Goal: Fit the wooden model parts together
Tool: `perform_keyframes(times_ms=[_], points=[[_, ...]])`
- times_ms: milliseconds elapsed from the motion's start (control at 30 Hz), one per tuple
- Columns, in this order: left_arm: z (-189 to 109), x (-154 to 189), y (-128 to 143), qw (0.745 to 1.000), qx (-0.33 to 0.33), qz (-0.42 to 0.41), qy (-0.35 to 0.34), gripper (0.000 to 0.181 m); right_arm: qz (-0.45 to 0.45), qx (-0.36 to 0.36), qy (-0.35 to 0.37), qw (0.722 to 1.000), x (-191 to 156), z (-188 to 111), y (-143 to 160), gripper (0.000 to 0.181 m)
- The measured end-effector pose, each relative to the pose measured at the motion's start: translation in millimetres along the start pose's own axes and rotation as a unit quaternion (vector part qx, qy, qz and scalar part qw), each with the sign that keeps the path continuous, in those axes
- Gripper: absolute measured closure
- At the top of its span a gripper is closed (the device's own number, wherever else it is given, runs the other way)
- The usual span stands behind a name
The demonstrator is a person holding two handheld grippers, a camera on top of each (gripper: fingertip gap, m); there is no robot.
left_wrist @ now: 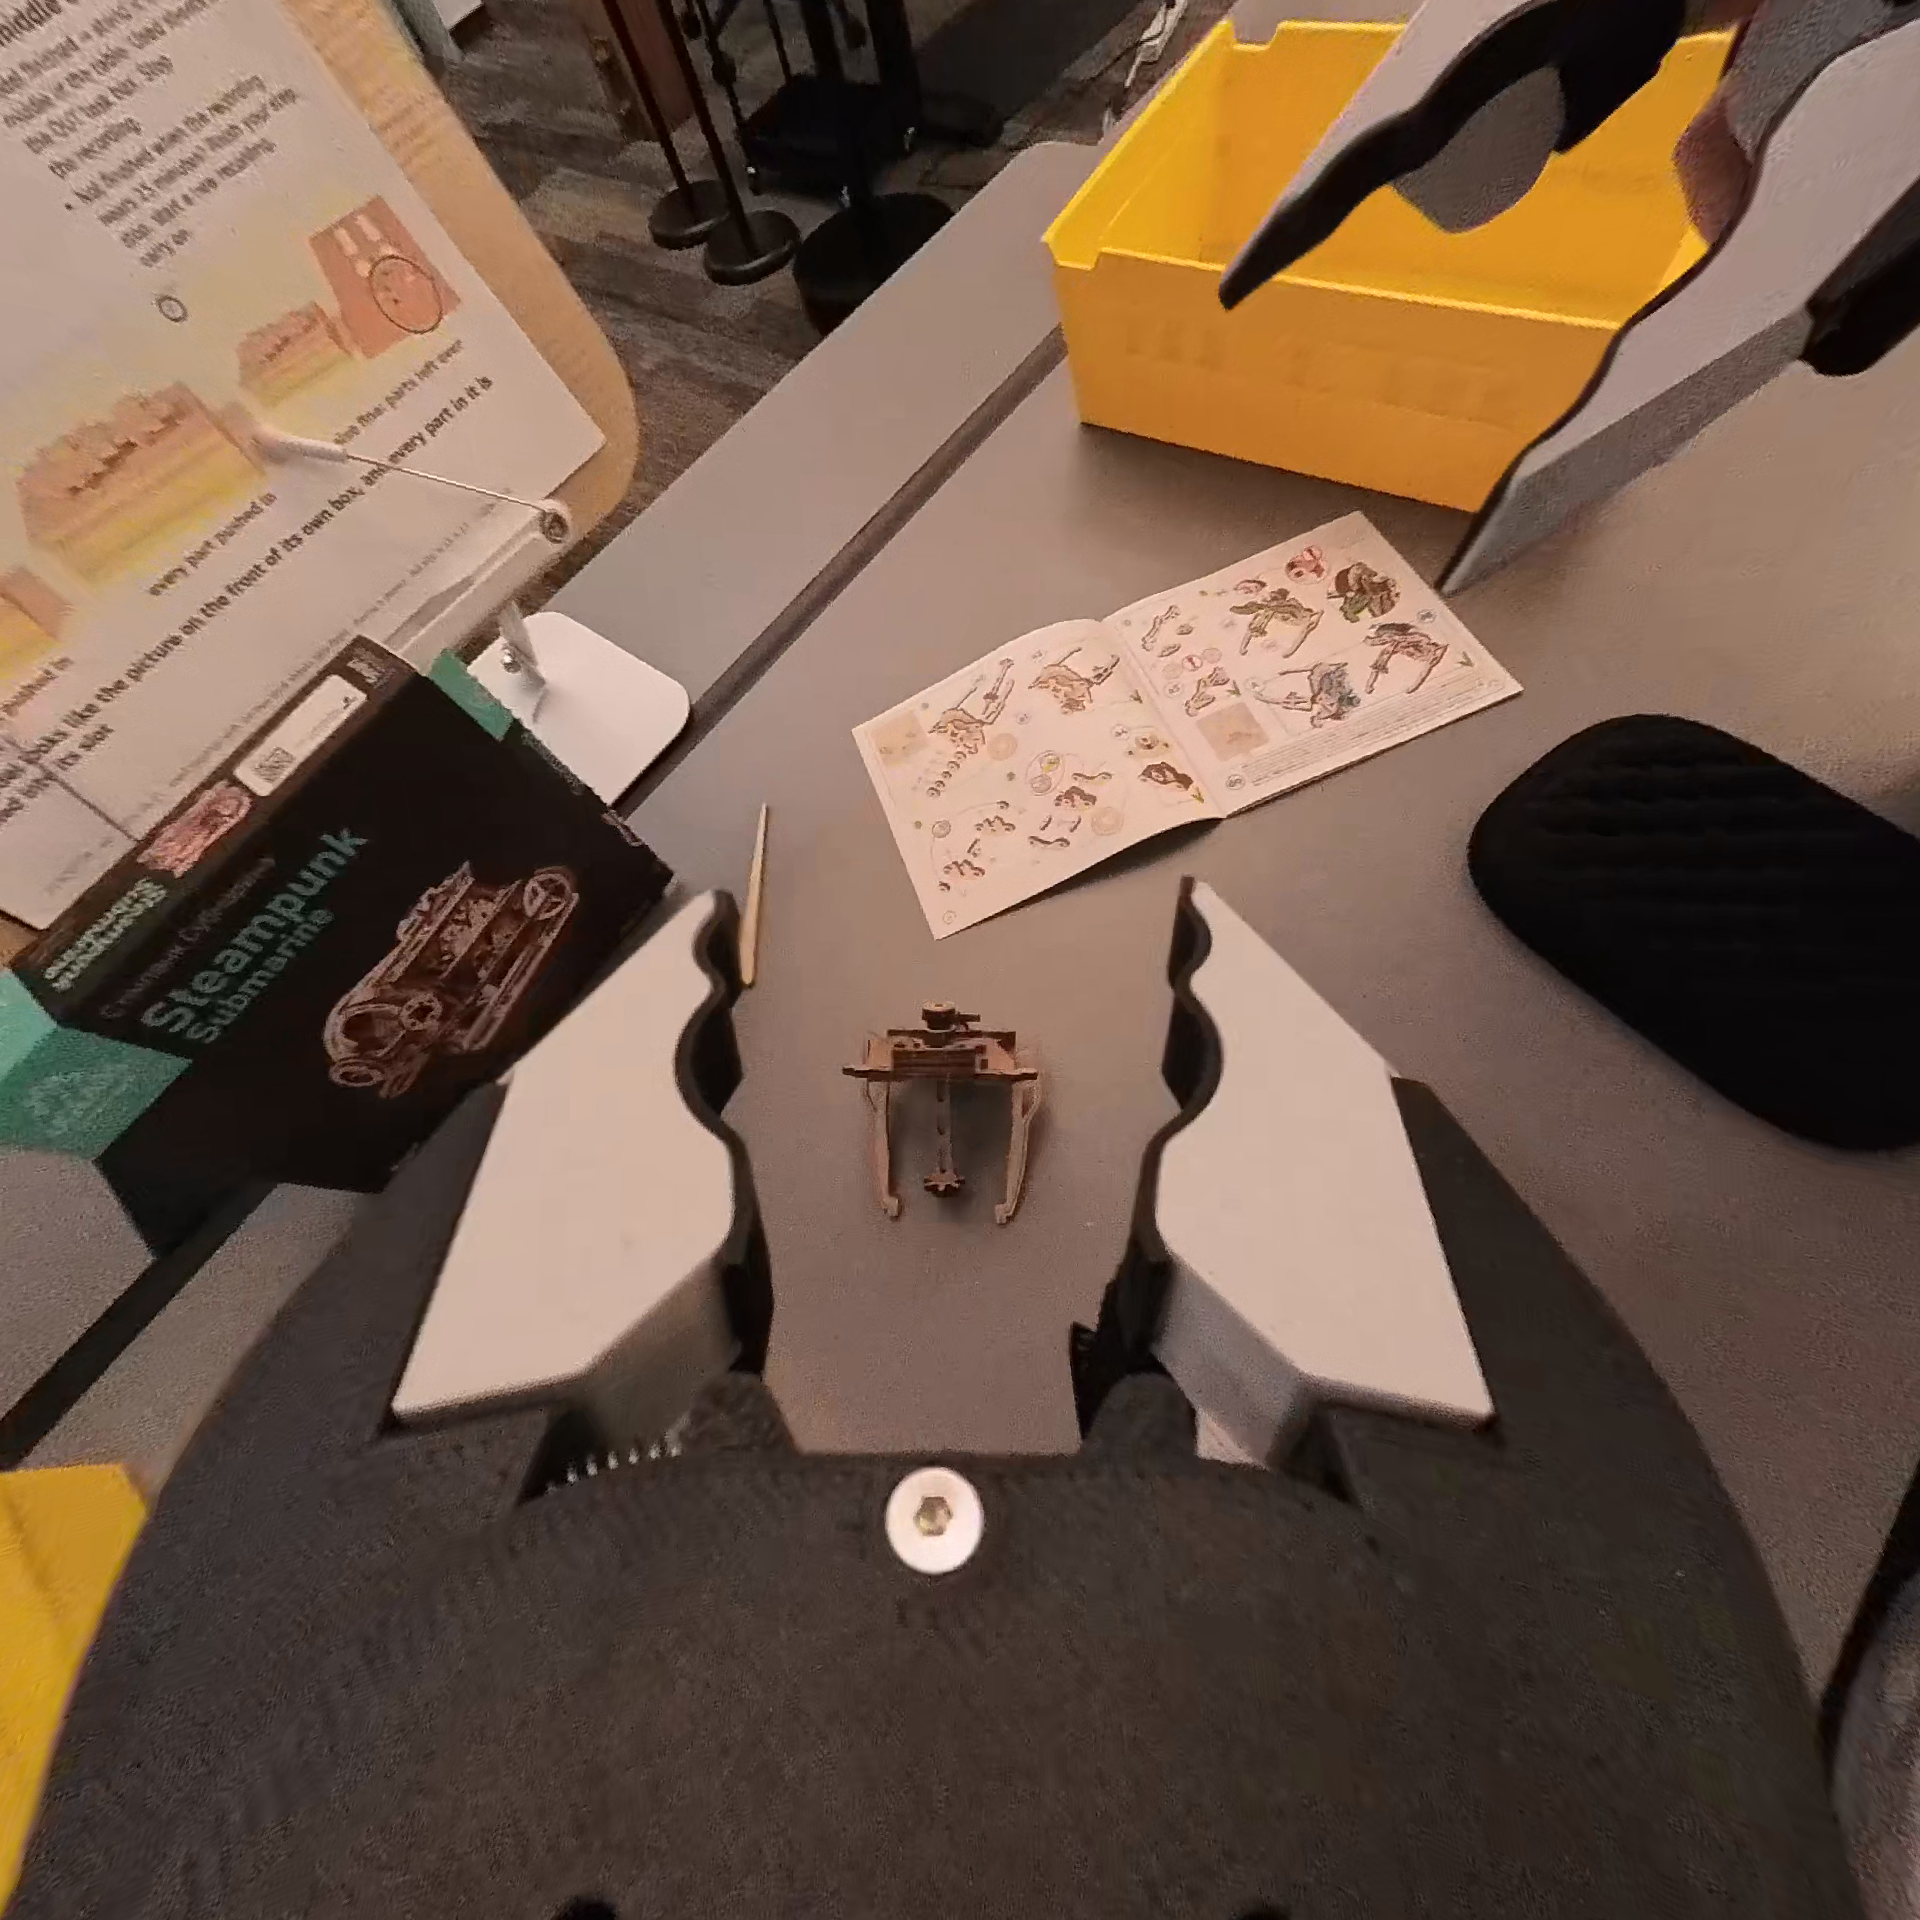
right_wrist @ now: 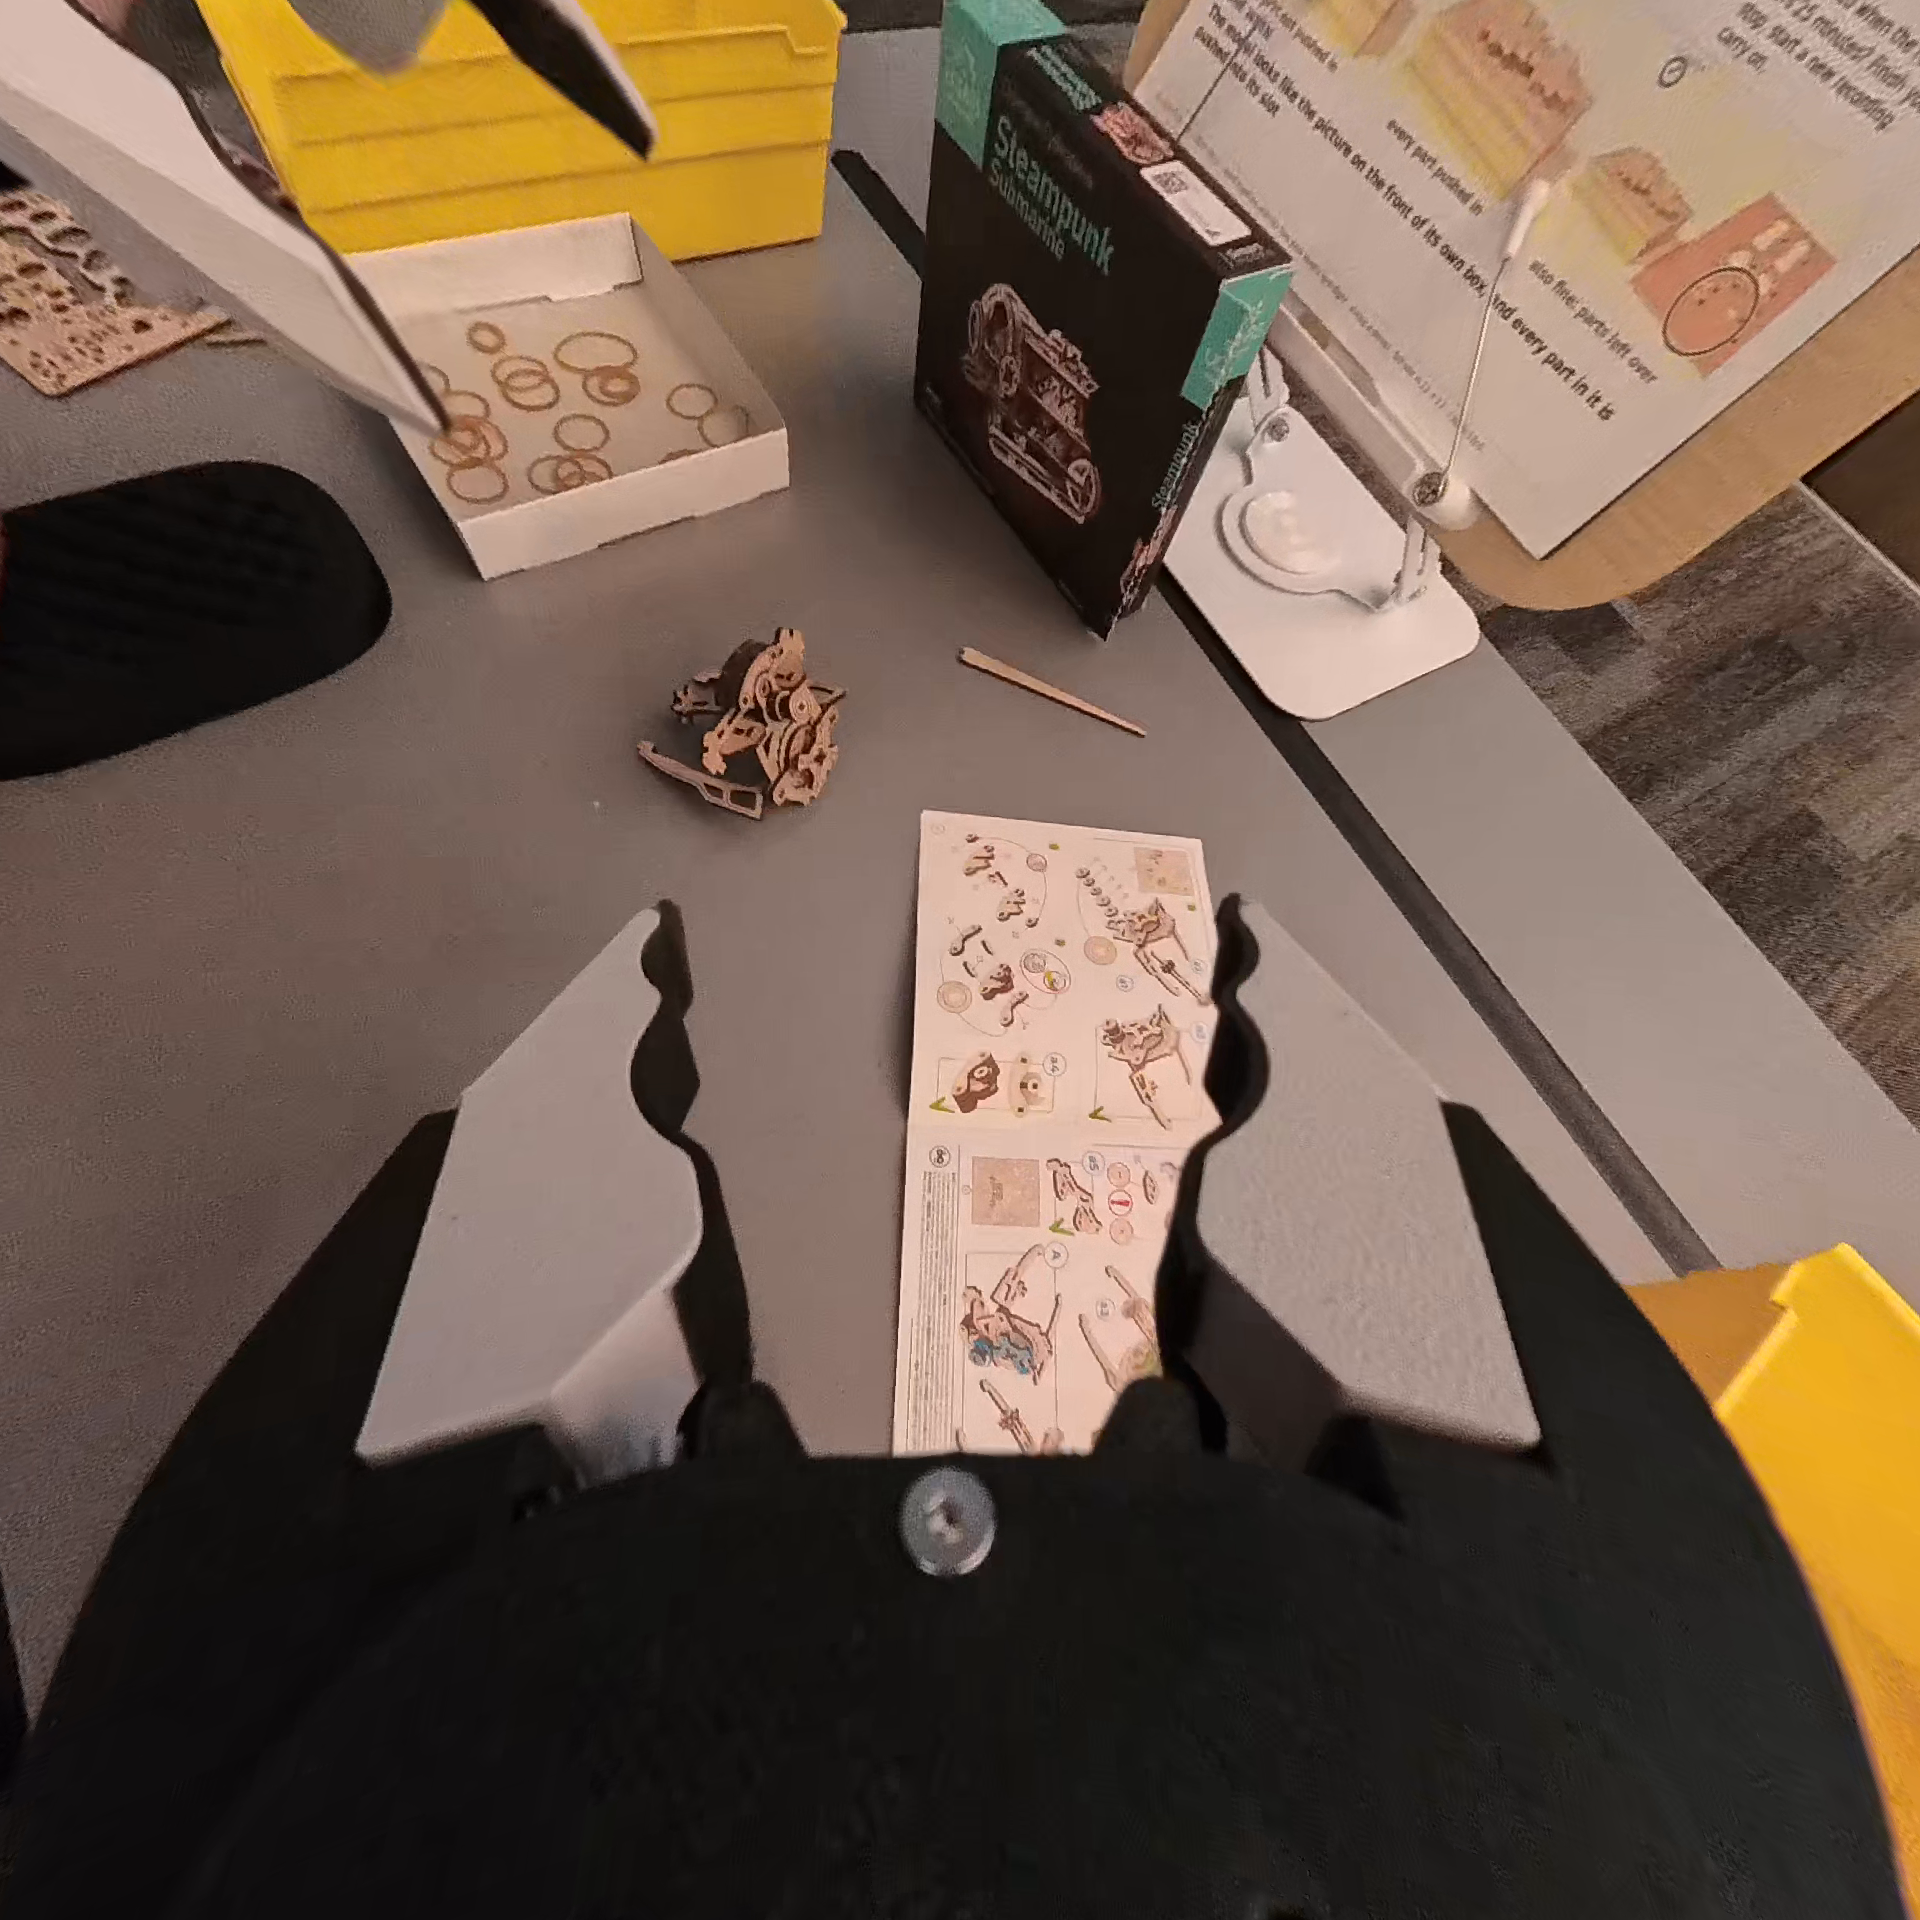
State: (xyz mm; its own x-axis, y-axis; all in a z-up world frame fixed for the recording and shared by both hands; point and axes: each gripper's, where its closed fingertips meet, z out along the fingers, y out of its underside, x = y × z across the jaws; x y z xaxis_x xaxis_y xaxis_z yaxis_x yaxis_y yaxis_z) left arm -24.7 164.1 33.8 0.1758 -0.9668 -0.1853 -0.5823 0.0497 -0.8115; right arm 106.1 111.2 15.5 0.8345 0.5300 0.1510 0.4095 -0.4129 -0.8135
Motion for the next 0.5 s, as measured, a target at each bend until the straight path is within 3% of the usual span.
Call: perform_keyframes(times_ms=[233,500], points=[[10.1,-6.4,-8.4,1.000,0.023,-0.010,-0.003,0.103,0.029,0.016,0.000,0.999,7.8,3.5,-4.2,0.083],[0.7,-10.0,-27.5,0.996,0.078,-0.030,-0.012,0.108,0.033,0.034,-0.006,0.999,2.9,-0.8,-12.9,0.088]])
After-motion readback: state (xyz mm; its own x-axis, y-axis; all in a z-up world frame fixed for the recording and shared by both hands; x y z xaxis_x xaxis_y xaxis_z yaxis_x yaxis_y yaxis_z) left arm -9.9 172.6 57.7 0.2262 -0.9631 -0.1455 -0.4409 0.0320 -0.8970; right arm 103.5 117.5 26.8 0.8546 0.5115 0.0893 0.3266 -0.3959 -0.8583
